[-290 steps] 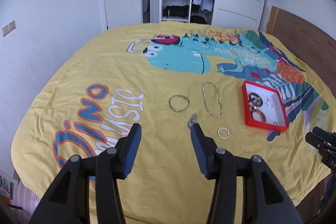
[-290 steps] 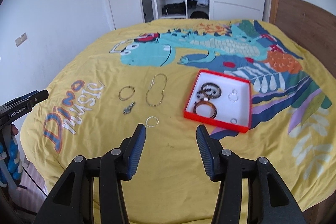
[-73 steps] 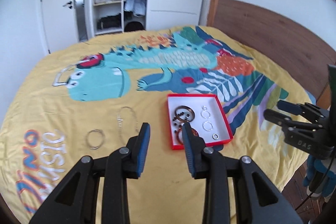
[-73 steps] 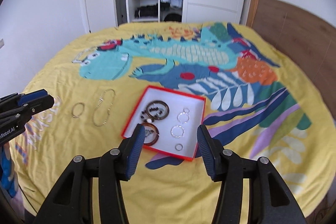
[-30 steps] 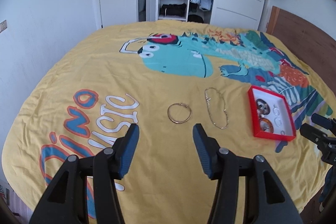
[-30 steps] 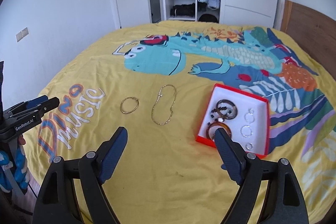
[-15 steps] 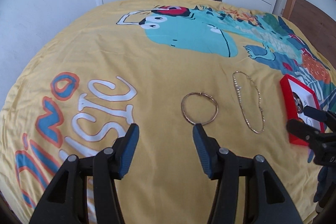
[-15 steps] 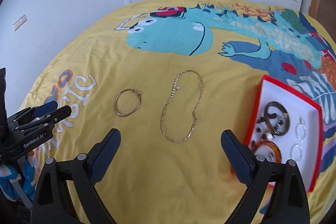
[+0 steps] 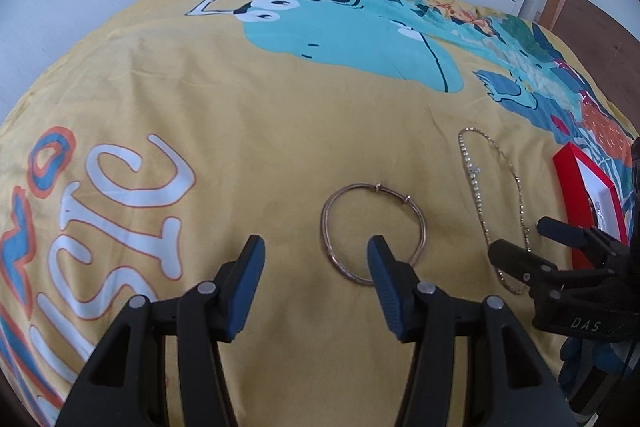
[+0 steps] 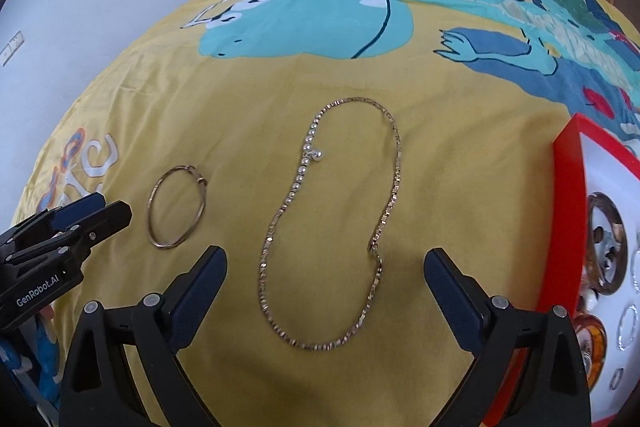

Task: Organize jewelry
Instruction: 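Grasp the thin metal bangle with the left tool while the right grasps the gold chain necklace, then carry the bangle and necklace over the red box with both tools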

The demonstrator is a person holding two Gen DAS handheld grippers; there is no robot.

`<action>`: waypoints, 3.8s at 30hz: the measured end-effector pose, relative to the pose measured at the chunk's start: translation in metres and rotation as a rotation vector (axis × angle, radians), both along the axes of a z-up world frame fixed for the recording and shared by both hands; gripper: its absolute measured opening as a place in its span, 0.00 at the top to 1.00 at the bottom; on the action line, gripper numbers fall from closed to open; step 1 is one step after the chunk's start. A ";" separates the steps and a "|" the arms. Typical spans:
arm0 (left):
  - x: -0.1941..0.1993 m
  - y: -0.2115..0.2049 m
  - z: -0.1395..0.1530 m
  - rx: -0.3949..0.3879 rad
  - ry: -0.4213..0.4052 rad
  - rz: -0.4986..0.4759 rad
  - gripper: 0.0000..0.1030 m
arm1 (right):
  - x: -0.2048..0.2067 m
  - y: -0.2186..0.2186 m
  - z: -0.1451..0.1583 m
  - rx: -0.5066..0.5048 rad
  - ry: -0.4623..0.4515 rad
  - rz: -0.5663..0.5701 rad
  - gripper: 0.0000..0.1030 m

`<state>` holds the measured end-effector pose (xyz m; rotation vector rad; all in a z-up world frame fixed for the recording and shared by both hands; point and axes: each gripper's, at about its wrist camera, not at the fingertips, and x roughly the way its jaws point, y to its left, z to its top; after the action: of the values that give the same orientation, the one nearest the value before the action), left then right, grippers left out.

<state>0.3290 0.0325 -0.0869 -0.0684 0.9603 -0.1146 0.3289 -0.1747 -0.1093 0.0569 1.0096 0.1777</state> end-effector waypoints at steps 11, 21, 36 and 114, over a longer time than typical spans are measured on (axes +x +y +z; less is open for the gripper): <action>0.010 0.000 -0.026 -0.006 0.024 0.020 0.50 | 0.008 0.001 -0.019 -0.013 -0.006 -0.008 0.03; 0.013 0.006 -0.030 -0.046 0.035 0.037 0.51 | 0.005 0.002 -0.016 -0.033 -0.020 -0.005 0.35; 0.020 -0.007 -0.027 0.039 0.050 0.031 0.81 | 0.003 0.000 -0.013 0.075 0.024 0.070 0.90; -0.134 -0.251 0.178 -0.023 -0.193 -0.370 0.95 | -0.205 -0.215 0.208 0.093 -0.340 -0.219 0.96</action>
<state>0.1952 -0.2189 0.0914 0.0986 0.7708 -0.4657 0.1236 -0.3901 0.0987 0.2140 0.6496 0.0318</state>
